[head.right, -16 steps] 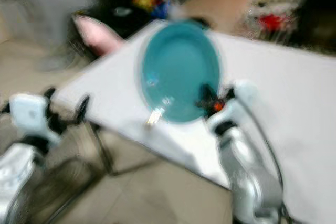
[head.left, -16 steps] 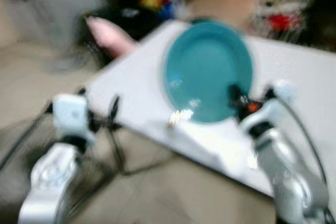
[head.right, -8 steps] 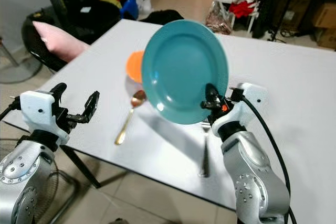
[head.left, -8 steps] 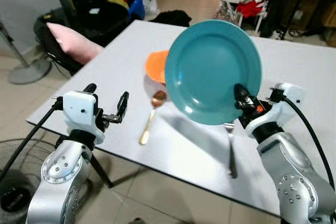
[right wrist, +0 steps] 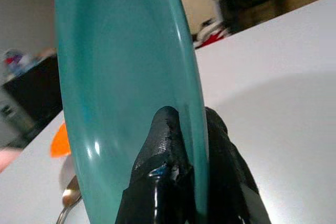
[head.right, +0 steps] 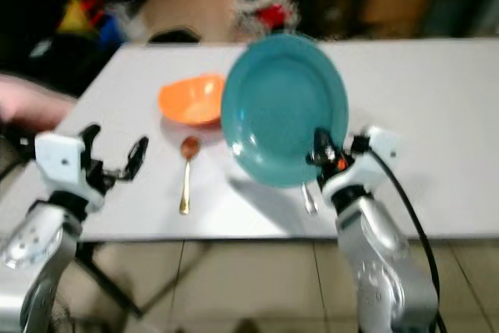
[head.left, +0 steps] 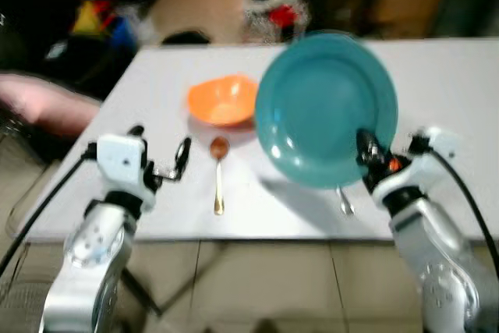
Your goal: Setting the table
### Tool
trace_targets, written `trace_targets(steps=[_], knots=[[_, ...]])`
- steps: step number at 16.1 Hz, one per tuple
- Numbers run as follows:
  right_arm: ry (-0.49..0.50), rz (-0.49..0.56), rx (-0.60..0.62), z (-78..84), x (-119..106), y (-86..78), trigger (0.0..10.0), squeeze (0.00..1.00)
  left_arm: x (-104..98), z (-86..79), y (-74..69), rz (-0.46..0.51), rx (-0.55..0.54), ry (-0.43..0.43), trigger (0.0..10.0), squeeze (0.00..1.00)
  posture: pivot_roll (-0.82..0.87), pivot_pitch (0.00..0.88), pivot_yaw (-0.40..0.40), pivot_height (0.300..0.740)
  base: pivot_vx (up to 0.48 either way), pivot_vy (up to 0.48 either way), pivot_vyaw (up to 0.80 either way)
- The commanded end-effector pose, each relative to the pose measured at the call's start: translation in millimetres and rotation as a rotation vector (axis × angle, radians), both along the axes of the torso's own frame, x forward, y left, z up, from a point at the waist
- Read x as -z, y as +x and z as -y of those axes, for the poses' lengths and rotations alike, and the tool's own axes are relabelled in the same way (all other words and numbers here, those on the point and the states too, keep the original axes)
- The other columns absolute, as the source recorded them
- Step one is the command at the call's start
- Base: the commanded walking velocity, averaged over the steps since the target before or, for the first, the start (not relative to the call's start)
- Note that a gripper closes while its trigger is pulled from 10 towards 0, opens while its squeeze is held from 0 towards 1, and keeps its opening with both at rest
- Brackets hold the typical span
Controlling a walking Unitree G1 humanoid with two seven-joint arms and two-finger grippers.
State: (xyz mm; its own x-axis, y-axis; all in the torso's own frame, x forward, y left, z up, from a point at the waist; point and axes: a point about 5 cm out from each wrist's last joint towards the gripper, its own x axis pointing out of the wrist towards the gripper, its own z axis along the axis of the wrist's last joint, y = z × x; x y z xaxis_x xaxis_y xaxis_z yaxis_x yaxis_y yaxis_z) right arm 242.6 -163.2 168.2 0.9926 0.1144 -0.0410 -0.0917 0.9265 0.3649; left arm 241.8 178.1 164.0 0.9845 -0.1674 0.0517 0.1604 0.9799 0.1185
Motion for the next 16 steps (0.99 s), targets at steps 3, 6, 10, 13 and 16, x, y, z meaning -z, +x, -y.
trace_targets(steps=[3, 6, 10, 13, 16], knots=[[0.006, 0.021, -0.082, -11.4, -7.9, 4.5, 10.0, 0.00, 1.5, -3.5, -2.5, -0.006, -0.034, 0.013, 10.0, 0.00, -0.15, 0.000, 0.076, 0.740, 0.000, -0.404, -0.25], [0.049, -0.066, -0.146, -11.3, -2.9, 11.3, 10.0, 0.00, 4.5, 5.5, -8.8, -0.028, -0.019, -0.026, 10.0, 0.00, -0.15, 0.000, 0.068, 0.740, 0.000, 0.000, 0.00], [0.203, -0.254, -0.211, -10.8, 13.4, 17.6, 10.0, 0.00, 6.8, 8.2, -9.0, -0.042, 0.000, -0.029, 10.0, 0.00, -0.15, 0.000, 0.063, 0.740, 0.000, 0.000, 0.00], [0.371, -0.307, -0.269, -13.6, 14.7, 23.0, 10.0, 0.00, 6.6, 9.9, -11.3, -0.055, 0.043, -0.032, 10.0, 0.00, -0.15, 0.000, 0.064, 0.740, 0.000, 0.000, 0.00], [0.433, -0.361, -0.243, -11.3, 14.6, 35.1, 10.0, 0.00, 5.2, 23.3, -23.3, -0.102, 0.235, -0.081, 10.0, 0.00, -0.14, 0.000, 0.056, 0.740, 0.000, 0.000, 0.00]])
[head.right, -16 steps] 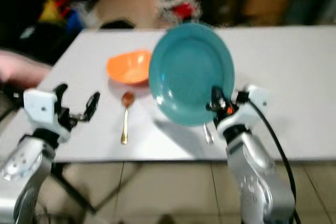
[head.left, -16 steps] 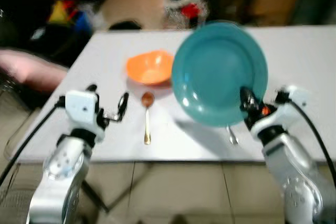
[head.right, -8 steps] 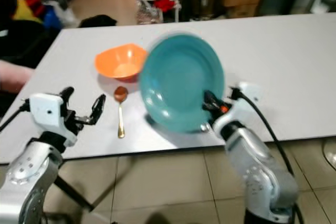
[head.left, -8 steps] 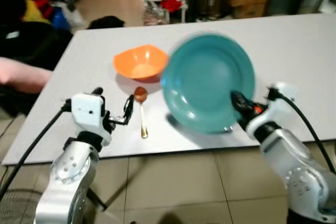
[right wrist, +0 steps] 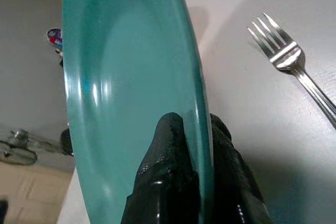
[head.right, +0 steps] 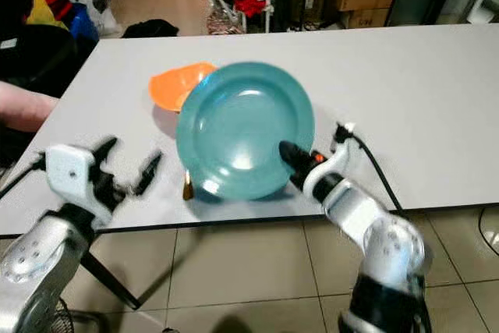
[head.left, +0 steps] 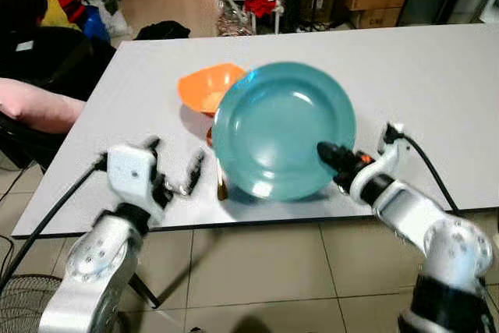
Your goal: Setting the table
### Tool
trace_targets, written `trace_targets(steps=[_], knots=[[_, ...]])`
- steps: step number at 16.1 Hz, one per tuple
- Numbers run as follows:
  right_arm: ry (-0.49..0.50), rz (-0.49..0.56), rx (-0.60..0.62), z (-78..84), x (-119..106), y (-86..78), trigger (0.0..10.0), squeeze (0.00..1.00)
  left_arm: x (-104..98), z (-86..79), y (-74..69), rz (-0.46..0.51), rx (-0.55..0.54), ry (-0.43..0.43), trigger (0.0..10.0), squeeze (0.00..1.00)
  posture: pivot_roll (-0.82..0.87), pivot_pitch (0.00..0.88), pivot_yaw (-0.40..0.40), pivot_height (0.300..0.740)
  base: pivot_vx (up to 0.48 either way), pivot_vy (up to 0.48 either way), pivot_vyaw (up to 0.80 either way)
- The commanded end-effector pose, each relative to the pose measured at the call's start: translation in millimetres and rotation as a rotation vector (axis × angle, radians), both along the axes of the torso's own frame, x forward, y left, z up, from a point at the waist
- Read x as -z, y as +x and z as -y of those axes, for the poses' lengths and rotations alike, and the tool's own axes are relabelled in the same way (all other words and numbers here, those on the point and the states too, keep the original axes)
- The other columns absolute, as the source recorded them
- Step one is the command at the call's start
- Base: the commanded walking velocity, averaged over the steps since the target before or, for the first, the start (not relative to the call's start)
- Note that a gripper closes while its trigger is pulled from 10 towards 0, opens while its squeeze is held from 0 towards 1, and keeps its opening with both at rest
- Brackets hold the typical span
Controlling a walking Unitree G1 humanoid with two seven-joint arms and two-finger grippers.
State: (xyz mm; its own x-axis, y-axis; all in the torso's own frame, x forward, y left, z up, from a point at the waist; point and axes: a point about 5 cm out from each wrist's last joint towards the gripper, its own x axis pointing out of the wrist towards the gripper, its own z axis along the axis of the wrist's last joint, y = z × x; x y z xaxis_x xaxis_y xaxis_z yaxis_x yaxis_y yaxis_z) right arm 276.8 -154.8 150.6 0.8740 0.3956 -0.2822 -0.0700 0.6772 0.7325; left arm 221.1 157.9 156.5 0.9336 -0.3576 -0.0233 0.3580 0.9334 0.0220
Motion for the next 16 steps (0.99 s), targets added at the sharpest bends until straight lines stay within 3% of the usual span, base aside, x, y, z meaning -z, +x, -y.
trace_targets(steps=[1, 2, 5, 7, 16], knots=[[0.039, -0.015, -0.011, -2.8, -2.0, 2.2, 10.0, 0.00, -1.7, 5.2, -5.9, -0.019, 0.078, -0.006, 10.0, 0.00, -0.14, 0.000, 0.055, 0.740, 0.000, 0.000, 0.00], [0.075, -0.064, 0.004, -4.3, 1.8, 4.4, 10.0, 0.00, 1.5, 8.7, -14.3, -0.061, 0.167, 0.013, 10.0, 0.00, -0.13, 0.000, 0.051, 0.740, 0.000, 0.000, 0.00], [0.153, -0.156, 0.019, -6.8, 9.4, 5.1, 10.0, 0.00, 2.7, 11.4, -21.6, -0.088, 0.242, 0.023, 10.0, 0.00, -0.13, 0.000, 0.045, 0.740, 0.000, 0.000, 0.00], [0.143, -0.209, 0.026, -5.5, 14.4, 2.9, 10.0, 0.00, 3.1, 13.6, -25.8, -0.107, 0.280, 0.019, 10.0, 0.00, -0.13, 0.000, 0.043, 0.740, 0.000, 0.000, 0.00], [0.180, -0.349, 0.088, -5.4, 20.6, 5.3, 10.0, 0.00, 3.2, 15.5, -29.9, -0.138, 0.316, 0.017, 10.0, 0.00, -0.13, 0.000, 0.033, 0.740, 0.000, 0.000, 0.00]])
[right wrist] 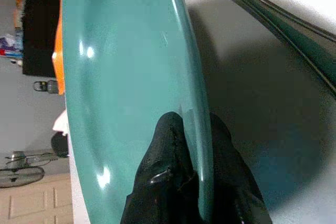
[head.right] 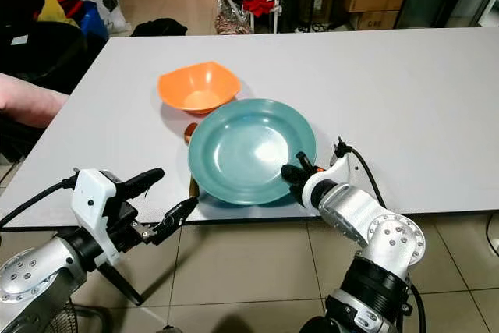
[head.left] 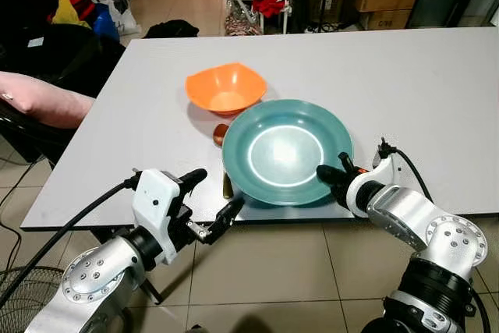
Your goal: Setting the table
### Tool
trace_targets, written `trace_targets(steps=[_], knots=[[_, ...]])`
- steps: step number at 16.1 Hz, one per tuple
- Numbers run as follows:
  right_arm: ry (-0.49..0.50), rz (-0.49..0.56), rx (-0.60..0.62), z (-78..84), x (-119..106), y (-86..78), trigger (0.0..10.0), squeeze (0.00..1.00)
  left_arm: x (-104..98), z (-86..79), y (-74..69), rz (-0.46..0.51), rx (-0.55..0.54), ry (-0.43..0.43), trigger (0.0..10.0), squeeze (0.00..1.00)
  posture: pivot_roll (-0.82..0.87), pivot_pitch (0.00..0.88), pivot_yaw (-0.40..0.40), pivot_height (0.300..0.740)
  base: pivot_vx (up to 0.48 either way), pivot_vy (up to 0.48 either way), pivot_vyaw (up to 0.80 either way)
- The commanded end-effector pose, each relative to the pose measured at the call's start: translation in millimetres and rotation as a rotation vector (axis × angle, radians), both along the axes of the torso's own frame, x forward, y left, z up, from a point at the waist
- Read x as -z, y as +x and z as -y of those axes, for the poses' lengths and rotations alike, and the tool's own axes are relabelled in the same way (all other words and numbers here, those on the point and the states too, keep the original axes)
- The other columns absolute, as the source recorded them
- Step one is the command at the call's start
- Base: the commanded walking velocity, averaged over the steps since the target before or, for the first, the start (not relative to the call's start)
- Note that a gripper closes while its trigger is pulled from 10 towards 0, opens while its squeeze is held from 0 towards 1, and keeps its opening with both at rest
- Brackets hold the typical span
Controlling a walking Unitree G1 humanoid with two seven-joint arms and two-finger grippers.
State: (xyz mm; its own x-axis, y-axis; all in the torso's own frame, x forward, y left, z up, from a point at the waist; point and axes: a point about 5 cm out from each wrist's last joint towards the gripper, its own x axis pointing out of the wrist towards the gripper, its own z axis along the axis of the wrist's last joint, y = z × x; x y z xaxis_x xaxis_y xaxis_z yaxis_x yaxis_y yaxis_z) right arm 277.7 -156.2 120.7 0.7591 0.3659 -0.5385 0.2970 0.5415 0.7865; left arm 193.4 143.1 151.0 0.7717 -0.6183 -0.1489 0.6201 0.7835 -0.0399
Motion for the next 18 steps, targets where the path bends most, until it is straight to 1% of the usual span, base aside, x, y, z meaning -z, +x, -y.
trace_targets(steps=[1, 4, 5, 6, 7, 8, 9, 11, 12, 13, 16, 18], knots=[[0.036, 0.027, -0.014, -7.4, -9.2, 5.0, 10.0, 0.00, -2.4, 0.7, -2.4, 0.003, 0.012, 0.007, 10.0, 0.00, -0.13, 0.000, 0.030, 0.740, 0.000, 0.000, 0.00], [0.062, 0.005, -0.010, -10.5, -9.4, 8.0, 10.0, 0.00, -0.5, 1.9, -5.2, -0.014, 0.024, 0.008, 10.0, 0.00, -0.13, 0.000, 0.027, 0.740, 0.000, 0.000, 0.00], [0.069, -0.004, -0.004, -10.8, -10.1, 11.3, 10.0, 0.09, 1.2, 2.5, -6.3, -0.022, 0.030, 0.012, 10.0, 0.00, -0.13, 0.000, 0.025, 0.740, 0.000, 0.000, 0.00], [0.079, -0.008, -0.003, -11.8, -10.4, 12.8, 10.0, 0.20, 1.6, 3.1, -6.5, -0.025, 0.033, 0.013, 10.0, 0.00, -0.13, 0.000, 0.025, 0.740, 0.000, 0.000, 0.00], [0.085, -0.011, -0.002, -12.5, -10.4, 13.5, 10.0, 0.20, 1.7, 3.4, -6.7, -0.026, 0.034, 0.013, 10.0, 0.00, -0.13, 0.000, 0.025, 0.740, 0.000, 0.000, 0.00], [0.090, -0.021, -0.014, -14.8, -9.9, 14.3, 10.0, 0.54, 1.6, 4.1, -6.8, -0.027, 0.036, 0.012, 10.0, 0.00, -0.13, 0.000, 0.024, 0.740, 0.000, 0.000, 0.00], [0.092, -0.027, -0.018, -15.9, -9.5, 14.7, 10.0, 0.65, 1.6, 4.3, -6.8, -0.027, 0.037, 0.012, 10.0, 0.00, -0.13, 0.000, 0.024, 0.740, 0.000, 0.000, 0.00], [0.098, -0.039, -0.018, -16.8, -8.8, 15.7, 10.0, 0.69, 1.6, 4.3, -7.6, -0.027, 0.035, 0.012, 10.0, 0.00, -0.12, 0.000, 0.021, 0.740, 0.000, 0.000, 0.00], [0.102, -0.045, -0.016, -16.9, -8.3, 17.1, 10.0, 0.72, 2.1, 4.2, -8.8, -0.028, 0.033, 0.012, 10.0, 0.00, -0.12, 0.000, 0.021, 0.740, 0.000, 0.000, 0.00], [0.103, -0.048, -0.017, -17.2, -8.0, 17.6, 10.0, 0.72, 2.4, 4.4, -9.1, -0.029, 0.032, 0.012, 10.0, 0.00, -0.12, 0.000, 0.020, 0.740, 0.000, 0.000, 0.00], [0.112, -0.056, -0.025, -19.7, -5.9, 17.7, 10.0, 1.00, 2.2, 4.5, -9.0, -0.029, 0.032, 0.011, 10.0, 0.00, -0.12, 0.000, 0.021, 0.740, 0.000, 0.000, 0.00], [0.115, -0.055, -0.042, -22.3, -4.2, 19.0, 10.0, 1.00, 2.0, 4.5, -8.8, -0.029, 0.032, 0.010, 10.0, 0.00, -0.12, 0.000, 0.023, 0.740, 0.000, 0.000, 0.00]])
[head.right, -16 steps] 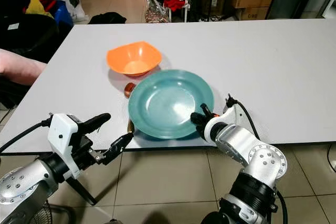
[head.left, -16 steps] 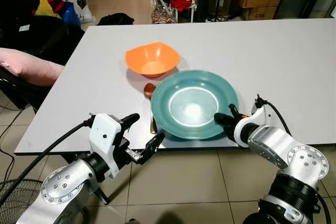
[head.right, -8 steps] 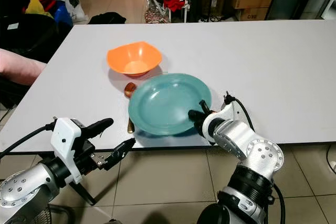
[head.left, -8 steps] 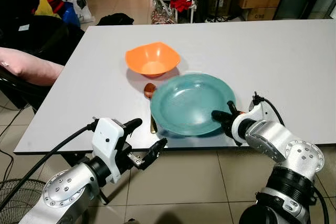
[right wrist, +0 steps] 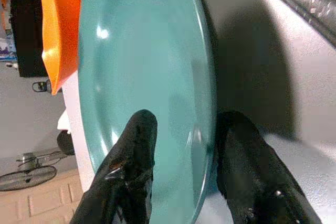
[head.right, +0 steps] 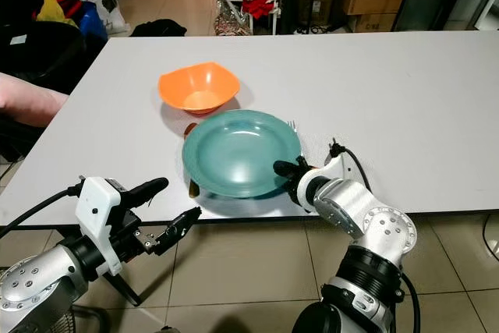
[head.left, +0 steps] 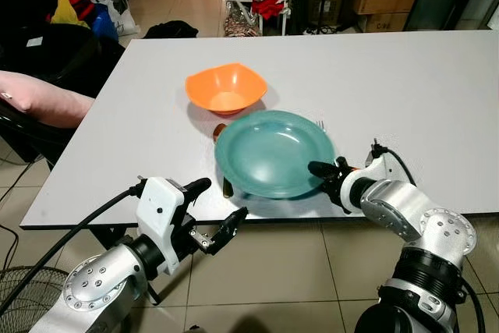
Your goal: Setting the table
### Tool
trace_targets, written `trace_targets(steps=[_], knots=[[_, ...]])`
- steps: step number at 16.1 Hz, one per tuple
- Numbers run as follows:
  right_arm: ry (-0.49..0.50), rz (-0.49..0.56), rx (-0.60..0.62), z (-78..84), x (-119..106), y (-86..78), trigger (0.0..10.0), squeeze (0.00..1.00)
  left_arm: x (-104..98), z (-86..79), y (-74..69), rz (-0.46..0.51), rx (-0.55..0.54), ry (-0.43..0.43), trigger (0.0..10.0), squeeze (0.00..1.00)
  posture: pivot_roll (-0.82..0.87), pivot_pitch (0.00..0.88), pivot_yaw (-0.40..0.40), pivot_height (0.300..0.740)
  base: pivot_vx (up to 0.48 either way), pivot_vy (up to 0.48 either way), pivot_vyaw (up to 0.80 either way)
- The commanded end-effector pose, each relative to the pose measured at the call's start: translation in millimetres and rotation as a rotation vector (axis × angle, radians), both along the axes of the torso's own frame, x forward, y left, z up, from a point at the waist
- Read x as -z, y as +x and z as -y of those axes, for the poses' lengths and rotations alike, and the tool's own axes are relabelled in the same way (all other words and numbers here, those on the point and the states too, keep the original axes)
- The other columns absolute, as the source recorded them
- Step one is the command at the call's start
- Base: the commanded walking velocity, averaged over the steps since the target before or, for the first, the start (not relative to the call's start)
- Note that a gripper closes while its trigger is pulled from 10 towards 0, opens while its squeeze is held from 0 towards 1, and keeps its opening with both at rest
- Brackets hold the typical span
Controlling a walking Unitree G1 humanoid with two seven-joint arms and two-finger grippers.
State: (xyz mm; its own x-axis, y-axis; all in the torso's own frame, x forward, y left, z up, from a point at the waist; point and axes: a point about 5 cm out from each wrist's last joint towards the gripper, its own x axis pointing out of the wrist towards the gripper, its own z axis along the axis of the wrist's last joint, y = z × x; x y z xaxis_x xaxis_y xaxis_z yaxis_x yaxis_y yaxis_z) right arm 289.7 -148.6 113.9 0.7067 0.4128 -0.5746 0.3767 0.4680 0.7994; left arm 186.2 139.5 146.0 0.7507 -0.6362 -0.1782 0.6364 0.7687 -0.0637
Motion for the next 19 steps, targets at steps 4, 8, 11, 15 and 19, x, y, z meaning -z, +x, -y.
trace_targets(steps=[4, 8, 11, 15, 19], knots=[[-0.002, 0.051, -0.081, -14.8, -8.0, 4.4, 10.0, 1.00, -3.3, 0.9, -2.1, 0.005, 0.008, 0.006, 10.0, 0.00, -0.11, 0.000, 0.027, 0.740, 0.000, 0.000, 0.00], [-0.030, 0.088, -0.095, -6.4, -12.9, -6.6, 10.0, 1.00, -2.2, 1.5, -5.5, -0.007, 0.011, 0.001, 10.0, 0.00, -0.12, 0.000, 0.030, 0.740, 0.000, 0.000, 0.00], [-0.043, 0.126, -0.086, 5.6, -17.0, -25.4, 10.0, 1.00, -1.9, 1.4, -8.1, -0.013, 0.013, -0.005, 10.0, 0.00, -0.13, 0.000, 0.037, 0.740, 0.000, 0.000, 0.00], [-0.103, 0.167, -0.064, 23.1, -22.8, -47.9, 10.0, 1.00, -0.3, 2.9, -6.6, -0.026, 0.004, -0.018, 10.0, 0.00, -0.15, 0.000, 0.048, 0.740, 0.000, 0.000, 0.00], [-0.228, 0.301, -0.122, 36.6, -47.5, -65.1, 10.0, 0.00, -1.2, -1.7, -0.4, -0.015, -0.067, -0.033, 10.0, 0.00, -0.17, 0.000, 0.061, 0.740, 0.000, 0.000, 0.00]])
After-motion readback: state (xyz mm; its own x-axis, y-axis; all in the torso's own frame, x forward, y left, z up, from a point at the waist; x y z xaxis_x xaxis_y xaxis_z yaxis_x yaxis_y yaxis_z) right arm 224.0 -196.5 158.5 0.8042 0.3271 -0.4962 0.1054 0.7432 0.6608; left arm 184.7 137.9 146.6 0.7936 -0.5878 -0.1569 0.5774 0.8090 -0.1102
